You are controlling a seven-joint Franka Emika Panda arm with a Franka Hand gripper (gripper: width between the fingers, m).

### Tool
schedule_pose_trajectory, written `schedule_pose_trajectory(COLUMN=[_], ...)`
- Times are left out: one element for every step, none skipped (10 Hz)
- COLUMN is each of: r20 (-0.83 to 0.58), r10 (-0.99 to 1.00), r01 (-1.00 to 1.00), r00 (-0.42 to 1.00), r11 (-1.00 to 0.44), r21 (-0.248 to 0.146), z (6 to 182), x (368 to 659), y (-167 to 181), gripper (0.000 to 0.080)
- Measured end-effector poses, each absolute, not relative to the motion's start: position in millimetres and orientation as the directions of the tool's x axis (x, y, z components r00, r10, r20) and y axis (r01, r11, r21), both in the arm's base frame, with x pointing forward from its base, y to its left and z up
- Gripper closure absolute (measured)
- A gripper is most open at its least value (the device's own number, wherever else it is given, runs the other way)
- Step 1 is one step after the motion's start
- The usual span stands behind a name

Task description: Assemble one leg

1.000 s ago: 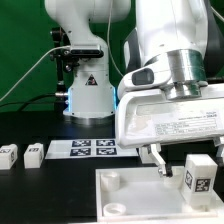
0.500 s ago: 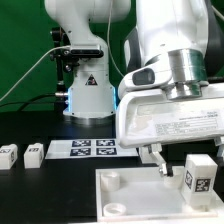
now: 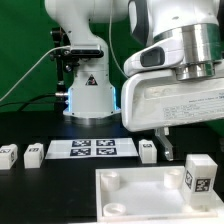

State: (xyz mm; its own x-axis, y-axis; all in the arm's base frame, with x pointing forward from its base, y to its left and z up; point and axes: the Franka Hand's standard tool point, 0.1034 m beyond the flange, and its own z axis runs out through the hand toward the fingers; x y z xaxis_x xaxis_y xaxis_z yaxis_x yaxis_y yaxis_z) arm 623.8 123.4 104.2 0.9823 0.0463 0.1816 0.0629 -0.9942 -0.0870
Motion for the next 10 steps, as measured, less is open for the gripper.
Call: schedule_pose_trajectory(r20=[0.079,-0.038,-0.121,-0.088,-0.092,-0.094,-0.095,-0.090,-0.091,-0.095], r10=[0.049,0.053,0.051,0.043,0.035,0.023,0.020,0.020,0.005,-0.032], r01=[0.056,0.049,0.039,0.034,0.026,0.015,0.012,0.012,-0.003,-0.041], r00=[0.996,0.998,0.991,0.995,0.995,0.995,0.995,0.996,0.996,0.995], r11=[-0.994,-0.994,-0.994,-0.995,-0.995,-0.996,-0.996,-0.996,-0.996,-0.995], r21=[-0.090,-0.096,-0.098,-0.096,-0.094,-0.093,-0.093,-0.093,-0.092,-0.089], z=[99.4,96.8,95.4,92.9,90.9,90.5,89.0,88.2,88.2,88.2], x=[622,620,624,633,631,632,631,632,632,632], y=[119,116,117,119,119,119,120,120,120,120], gripper=[0.0150,0.0150,0.0150,0.0150,0.0150,0.0150,0.0150,0.0150,0.0272,0.0409])
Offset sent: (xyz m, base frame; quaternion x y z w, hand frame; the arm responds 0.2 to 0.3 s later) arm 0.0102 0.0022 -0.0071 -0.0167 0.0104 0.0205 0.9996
